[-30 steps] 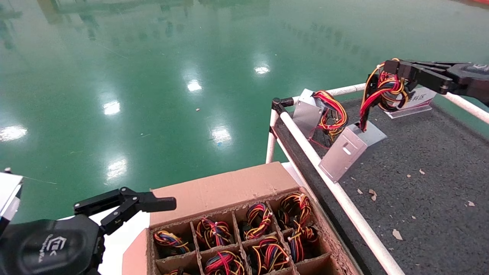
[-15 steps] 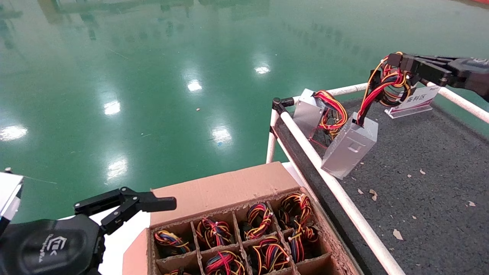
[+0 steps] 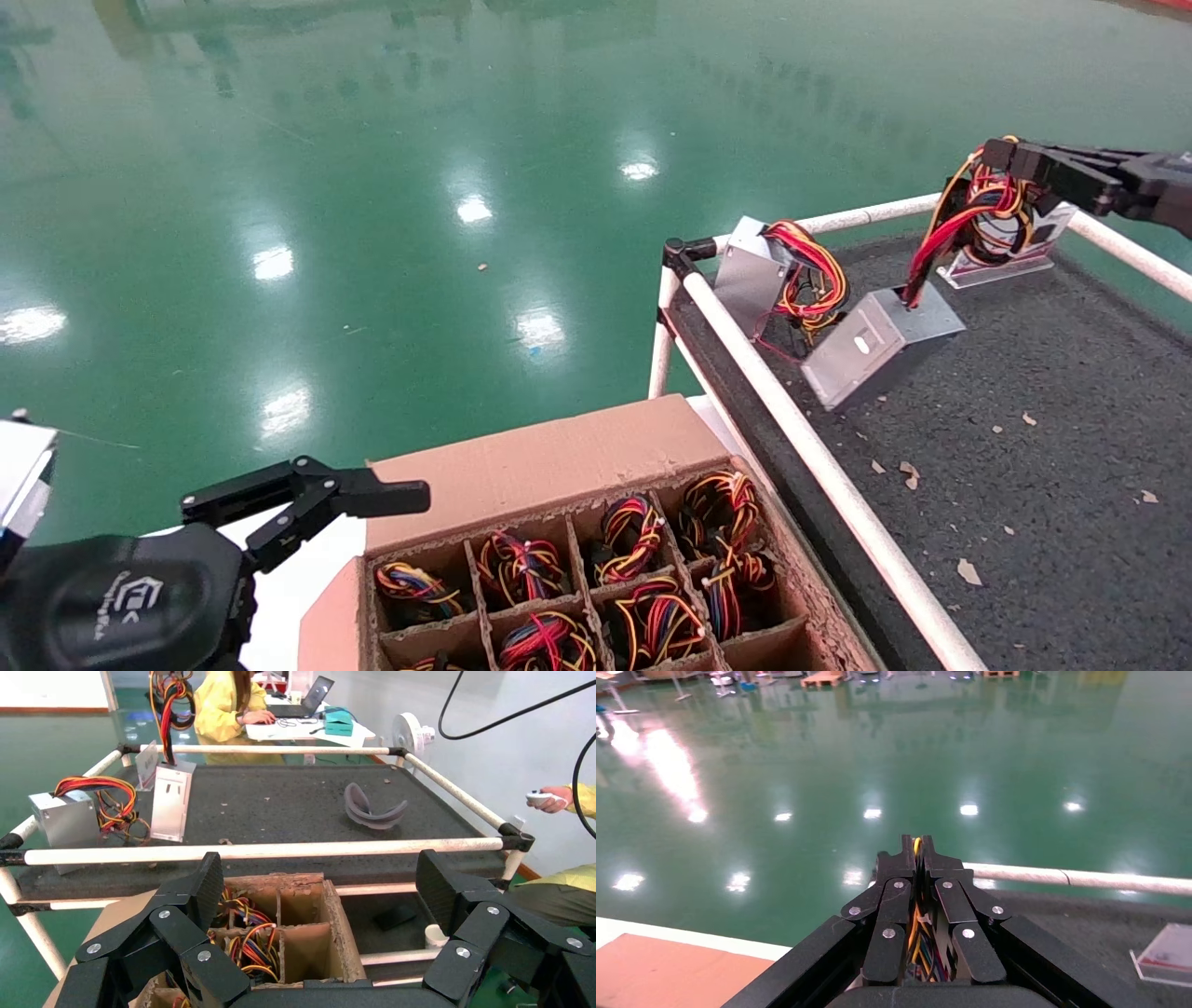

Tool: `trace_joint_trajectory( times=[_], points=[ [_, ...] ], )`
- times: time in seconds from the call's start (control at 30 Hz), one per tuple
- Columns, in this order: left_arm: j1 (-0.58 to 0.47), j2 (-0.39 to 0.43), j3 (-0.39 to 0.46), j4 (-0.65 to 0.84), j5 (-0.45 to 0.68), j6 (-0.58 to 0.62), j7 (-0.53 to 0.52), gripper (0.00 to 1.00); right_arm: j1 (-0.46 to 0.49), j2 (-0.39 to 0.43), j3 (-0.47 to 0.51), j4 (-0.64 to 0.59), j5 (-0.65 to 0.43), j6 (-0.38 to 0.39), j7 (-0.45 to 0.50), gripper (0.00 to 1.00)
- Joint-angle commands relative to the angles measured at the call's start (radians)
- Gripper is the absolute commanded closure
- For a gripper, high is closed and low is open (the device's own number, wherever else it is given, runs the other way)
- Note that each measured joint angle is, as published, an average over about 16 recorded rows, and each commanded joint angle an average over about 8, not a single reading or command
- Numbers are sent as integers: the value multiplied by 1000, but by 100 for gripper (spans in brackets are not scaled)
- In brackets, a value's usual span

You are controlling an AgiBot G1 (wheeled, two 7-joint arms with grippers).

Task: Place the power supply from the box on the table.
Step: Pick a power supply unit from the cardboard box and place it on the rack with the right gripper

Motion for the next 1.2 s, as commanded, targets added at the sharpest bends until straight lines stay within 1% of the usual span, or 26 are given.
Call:
trace_joint_trajectory(
  times=[0.03, 0.37, 0.67, 1.2],
  points=[
    [0, 0, 0, 0, 0, 0, 0, 0, -3, -5, -1, -10, -2, 20, -5, 100],
    [0, 0, 0, 0, 0, 0, 0, 0, -34, -53, 4, -29, 6, 103, -23, 100],
    [0, 0, 0, 0, 0, 0, 0, 0, -45, -98, 12, -30, 16, 157, -27, 100],
    [0, 0, 0, 0, 0, 0, 0, 0, -57, -208, 30, -28, 42, 259, -29, 100]
  ],
)
